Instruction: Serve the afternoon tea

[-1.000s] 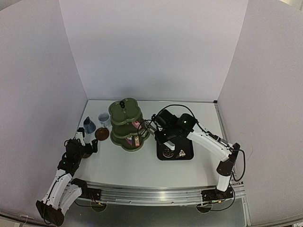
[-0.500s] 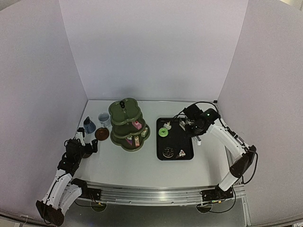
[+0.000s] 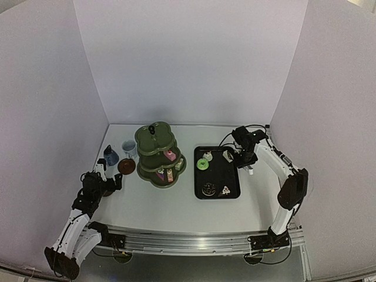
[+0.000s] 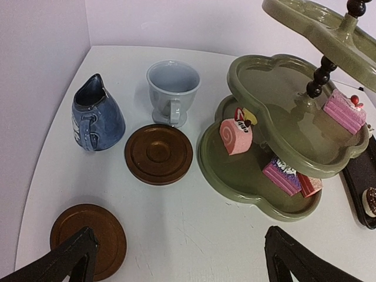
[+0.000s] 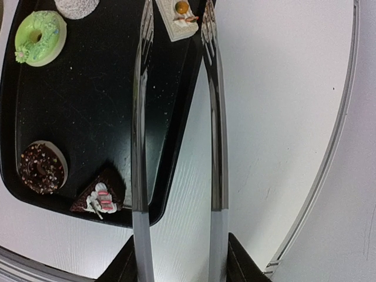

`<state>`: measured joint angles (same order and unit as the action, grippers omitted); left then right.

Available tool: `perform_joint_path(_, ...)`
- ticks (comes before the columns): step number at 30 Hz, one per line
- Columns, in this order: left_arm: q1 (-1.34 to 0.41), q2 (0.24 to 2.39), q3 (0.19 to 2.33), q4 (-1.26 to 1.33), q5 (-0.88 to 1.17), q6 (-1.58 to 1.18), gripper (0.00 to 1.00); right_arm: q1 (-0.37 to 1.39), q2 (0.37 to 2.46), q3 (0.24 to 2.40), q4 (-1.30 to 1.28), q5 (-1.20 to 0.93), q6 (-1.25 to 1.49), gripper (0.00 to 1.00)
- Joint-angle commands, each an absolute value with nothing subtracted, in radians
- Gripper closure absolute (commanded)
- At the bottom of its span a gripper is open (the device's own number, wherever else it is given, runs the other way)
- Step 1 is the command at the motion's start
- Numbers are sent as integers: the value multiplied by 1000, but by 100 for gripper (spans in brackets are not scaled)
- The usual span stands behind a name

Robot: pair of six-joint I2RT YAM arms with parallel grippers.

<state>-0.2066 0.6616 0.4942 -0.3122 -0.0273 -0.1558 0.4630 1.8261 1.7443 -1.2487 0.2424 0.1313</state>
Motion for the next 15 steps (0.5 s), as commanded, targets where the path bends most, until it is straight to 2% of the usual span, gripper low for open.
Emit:
perform_joint_path(1, -196, 672, 512, -277, -16, -146, 1, 433, 1894, 1835, -1207, 219, 39, 59)
perform_joint_path(15, -193, 685, 473, -211, 15, -60, 1, 391, 2015, 1918, -1200, 192, -45, 59)
